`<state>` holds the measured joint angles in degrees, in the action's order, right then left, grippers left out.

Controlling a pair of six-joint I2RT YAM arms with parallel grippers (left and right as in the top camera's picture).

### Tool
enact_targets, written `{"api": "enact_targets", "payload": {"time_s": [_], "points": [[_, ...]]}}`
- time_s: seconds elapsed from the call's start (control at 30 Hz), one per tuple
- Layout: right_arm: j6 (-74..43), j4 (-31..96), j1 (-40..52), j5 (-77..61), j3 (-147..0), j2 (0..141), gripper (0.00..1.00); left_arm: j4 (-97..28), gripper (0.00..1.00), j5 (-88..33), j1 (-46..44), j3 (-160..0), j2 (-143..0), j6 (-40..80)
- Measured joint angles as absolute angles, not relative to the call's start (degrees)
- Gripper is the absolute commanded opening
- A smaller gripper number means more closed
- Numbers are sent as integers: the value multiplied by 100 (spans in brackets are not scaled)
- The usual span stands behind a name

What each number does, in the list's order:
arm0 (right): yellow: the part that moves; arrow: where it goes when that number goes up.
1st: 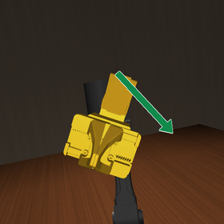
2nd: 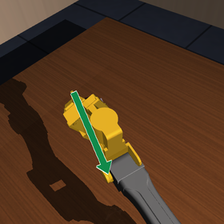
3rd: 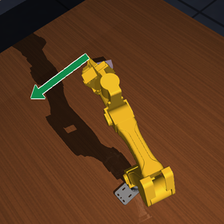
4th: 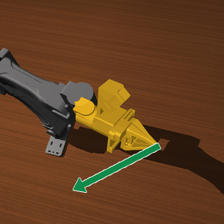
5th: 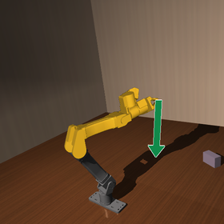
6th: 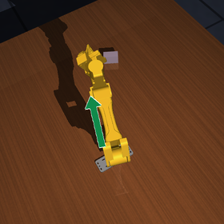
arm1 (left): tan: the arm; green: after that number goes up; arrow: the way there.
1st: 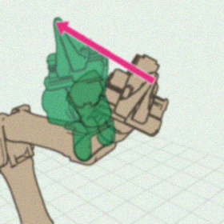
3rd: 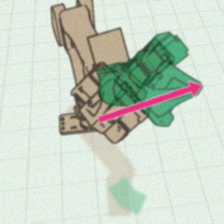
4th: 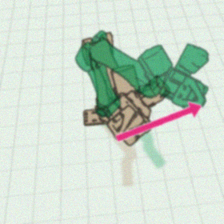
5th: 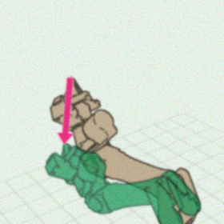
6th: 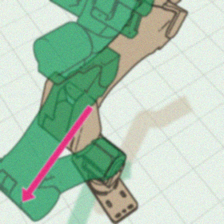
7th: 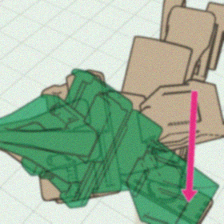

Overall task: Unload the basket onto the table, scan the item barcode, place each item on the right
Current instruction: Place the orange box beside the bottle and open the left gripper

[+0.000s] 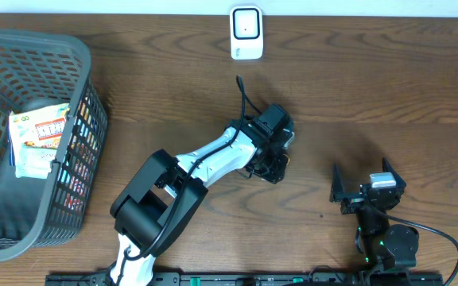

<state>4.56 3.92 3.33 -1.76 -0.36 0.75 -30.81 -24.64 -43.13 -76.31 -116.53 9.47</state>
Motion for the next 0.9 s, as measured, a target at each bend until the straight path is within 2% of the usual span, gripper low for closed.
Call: {"api": "enact_targets", "payload": {"time_s": [0.3,0.33,0.5,0.57,0.63,0.67,0.9], "points": [[456,392,333,-176,-36,75,99,-3081,43,-1765,-4313,-7631,-11649,869],[456,395,333,-176,-36,75,99,-3083,50,-1697,-4318,-7631,-11646,869],[456,392,333,-176,-36,75,99,-3131,61,-1483,-4324,-7638,-11625,832],[456,395,333,-176,-36,75,99,-3223,79,-1455,-4324,-7644,-11614,814],[456,392,333,-176,-36,75,99,-3328,88,-1415,-4324,-7653,-11583,781],[456,392,333,-176,-36,75,99,-3382,100,-1409,-4324,-7662,-11566,781],[456,392,333,-176,-36,75,99,-3710,98,-1317,-4322,-7644,-11439,775]]}}
